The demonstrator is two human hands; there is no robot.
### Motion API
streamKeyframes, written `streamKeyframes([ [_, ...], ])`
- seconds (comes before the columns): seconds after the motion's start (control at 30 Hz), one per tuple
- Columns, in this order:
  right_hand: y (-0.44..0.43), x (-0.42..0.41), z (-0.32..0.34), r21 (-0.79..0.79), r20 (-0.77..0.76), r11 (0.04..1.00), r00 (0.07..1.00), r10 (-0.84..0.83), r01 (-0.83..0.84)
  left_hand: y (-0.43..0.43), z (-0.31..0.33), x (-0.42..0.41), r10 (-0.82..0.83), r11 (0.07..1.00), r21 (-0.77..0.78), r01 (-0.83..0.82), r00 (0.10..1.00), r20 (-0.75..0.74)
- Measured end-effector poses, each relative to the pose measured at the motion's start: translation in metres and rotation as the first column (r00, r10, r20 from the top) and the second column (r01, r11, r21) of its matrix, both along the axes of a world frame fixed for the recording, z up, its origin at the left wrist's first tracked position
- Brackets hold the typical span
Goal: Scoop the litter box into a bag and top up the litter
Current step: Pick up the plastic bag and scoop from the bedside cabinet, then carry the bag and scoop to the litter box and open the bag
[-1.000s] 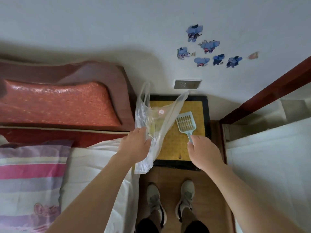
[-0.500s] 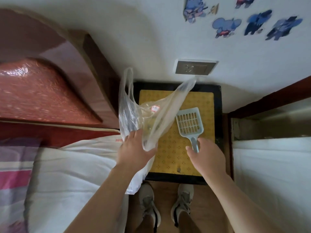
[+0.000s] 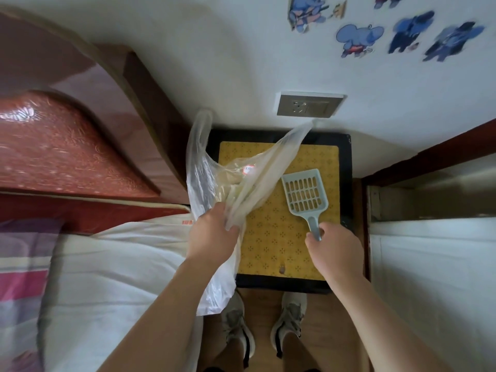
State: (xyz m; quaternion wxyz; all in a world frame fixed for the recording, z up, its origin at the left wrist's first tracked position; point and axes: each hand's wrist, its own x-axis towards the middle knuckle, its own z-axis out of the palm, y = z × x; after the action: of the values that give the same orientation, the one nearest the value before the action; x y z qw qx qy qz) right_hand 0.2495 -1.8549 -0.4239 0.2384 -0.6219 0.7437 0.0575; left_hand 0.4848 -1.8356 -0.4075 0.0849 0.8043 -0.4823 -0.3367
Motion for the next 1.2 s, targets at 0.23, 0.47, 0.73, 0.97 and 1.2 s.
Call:
streamKeyframes([
  [0.23,0.006,0.009,0.032,-0.04,0.051,0.998,0.998,-0.043,0.046,0.007,0.032,0.005,0.044,0.997,-0.061,-0.049,0.996,-0.079],
  [0.47,0.029,0.018,0.102,-0.105,0.097,0.993,0.994,-0.045,0.055,0.026,0.099,0.011,0.039,0.983,-0.168,-0.067,0.986,-0.164],
  [0.73,0.069,0.02,0.181,-0.255,0.172,0.965,0.985,-0.014,0.058,0.063,0.182,0.017,0.04,0.952,-0.294,-0.087,0.986,-0.163],
  [0.97,0.105,0.008,0.236,-0.321,0.189,0.947,0.977,0.098,-0.033,0.113,0.243,0.003,0.106,0.909,-0.385,-0.161,0.981,-0.16],
  [1.2,0.149,0.005,0.288,-0.388,0.219,0.904,0.934,0.282,-0.181,0.198,0.279,-0.008,0.305,0.845,-0.426,-0.325,0.945,-0.115],
])
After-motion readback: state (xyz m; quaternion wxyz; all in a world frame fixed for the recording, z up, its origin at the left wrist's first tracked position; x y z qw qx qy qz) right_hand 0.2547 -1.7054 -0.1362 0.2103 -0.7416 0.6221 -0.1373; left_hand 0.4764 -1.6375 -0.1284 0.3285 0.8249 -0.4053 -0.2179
